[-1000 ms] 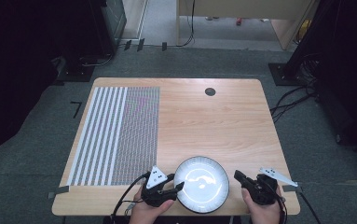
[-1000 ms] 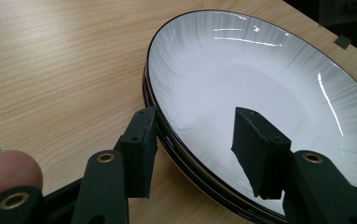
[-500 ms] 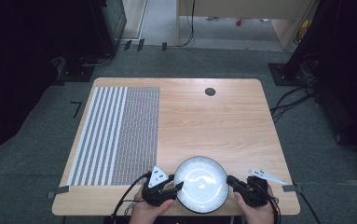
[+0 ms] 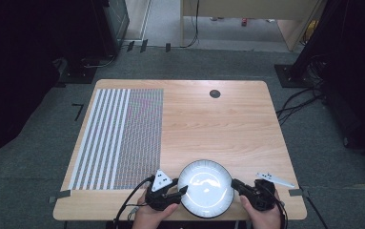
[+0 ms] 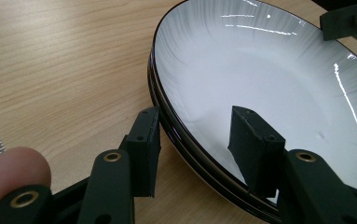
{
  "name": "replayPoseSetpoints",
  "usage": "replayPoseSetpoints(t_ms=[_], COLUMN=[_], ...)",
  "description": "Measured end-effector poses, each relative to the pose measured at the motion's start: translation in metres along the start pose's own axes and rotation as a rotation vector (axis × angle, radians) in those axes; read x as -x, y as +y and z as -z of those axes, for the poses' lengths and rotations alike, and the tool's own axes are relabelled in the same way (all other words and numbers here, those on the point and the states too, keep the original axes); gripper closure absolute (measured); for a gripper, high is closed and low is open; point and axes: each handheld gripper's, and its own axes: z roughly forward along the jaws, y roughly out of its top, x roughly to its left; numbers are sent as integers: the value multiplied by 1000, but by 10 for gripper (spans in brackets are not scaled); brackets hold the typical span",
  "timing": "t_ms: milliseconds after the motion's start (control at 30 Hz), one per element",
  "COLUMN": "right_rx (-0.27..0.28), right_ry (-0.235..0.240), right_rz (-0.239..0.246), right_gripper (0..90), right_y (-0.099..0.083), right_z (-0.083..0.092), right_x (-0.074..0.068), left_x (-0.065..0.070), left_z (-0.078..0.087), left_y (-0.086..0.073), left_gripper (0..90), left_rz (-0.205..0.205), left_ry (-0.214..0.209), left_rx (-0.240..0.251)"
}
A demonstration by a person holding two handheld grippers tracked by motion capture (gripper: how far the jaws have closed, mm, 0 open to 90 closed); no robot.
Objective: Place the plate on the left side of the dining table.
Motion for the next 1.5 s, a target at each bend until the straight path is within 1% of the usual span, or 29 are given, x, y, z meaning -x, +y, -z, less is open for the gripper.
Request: replayPoseSetpoints(t_ms=[100,133,200,233,267,333,400,467,533,600,633,667,700,733,767,800,867,900,933,1000,1067,1100,1167,1233,1267,1300,1400,1467,1500], right_rx=[-3,-3,4,16,29,52,74,88,91,88,86,86,88,96,113,110,93,76,66,93,121,118,81,30,22,9,-12,-32,-41], right_ry=[14,11,-12,-36,-69,-151,-224,-272,-287,-271,-225,-225,-195,-172,-163,-156,-129,-116,-110,-104,-97,-85,-27,16,34,44,38,49,58], right_rz=[-25,-27,-7,18,53,124,175,201,215,205,163,163,139,125,122,123,123,122,117,76,38,18,-34,-71,-89,-99,-81,-90,-105], right_gripper=[853,864,875,874,872,865,855,857,862,869,880,880,888,900,900,900,900,900,900,900,900,877,832,826,825,827,834,832,830], right_y=[0,0,-1,-2,-4,-9,-13,-15,-15,-14,-12,-12,-10,-9,-7,-6,-7,-7,-7,-7,-5,-3,-2,-2,-2,0,1,2,3], right_z=[0,0,0,-1,-1,-3,-6,-8,-10,-9,-7,-7,-6,-5,-1,-1,-3,-5,-6,-4,-1,0,1,-1,-1,-1,0,1,1], right_x=[2,2,0,-3,-8,-19,-29,-35,-37,-35,-29,-29,-25,-22,-20,-20,-21,-22,-23,-22,-17,-13,-4,3,5,6,6,7,7], left_x=[0,0,0,0,0,1,1,2,2,2,1,1,1,1,1,1,1,1,1,1,1,0,0,0,0,0,-1,0,0], left_z=[0,0,0,0,0,0,0,-1,-1,-1,-1,-1,-1,-1,-1,-1,-1,-1,-1,0,0,0,0,0,0,0,0,0,-1], left_y=[0,0,0,1,1,1,1,1,1,0,1,1,1,1,1,0,1,1,1,1,1,1,1,1,1,1,1,1,1], left_gripper=[540,541,542,545,548,551,555,559,560,560,559,559,557,554,555,555,552,554,554,554,556,556,558,560,561,563,575,592,599], left_rz=[3,3,4,4,3,3,4,6,6,7,8,10,12,11,9,8,9,7,8,7,7,8,8,10,10,11,16,22,23], left_ry=[-1,0,1,3,5,11,14,19,21,20,19,16,14,13,14,14,12,13,13,12,11,10,10,9,10,10,14,24,29], left_rx=[-2,-2,-4,-4,-3,-2,-2,-1,0,0,0,1,2,1,2,3,2,1,1,0,1,1,1,1,1,1,2,3,5])
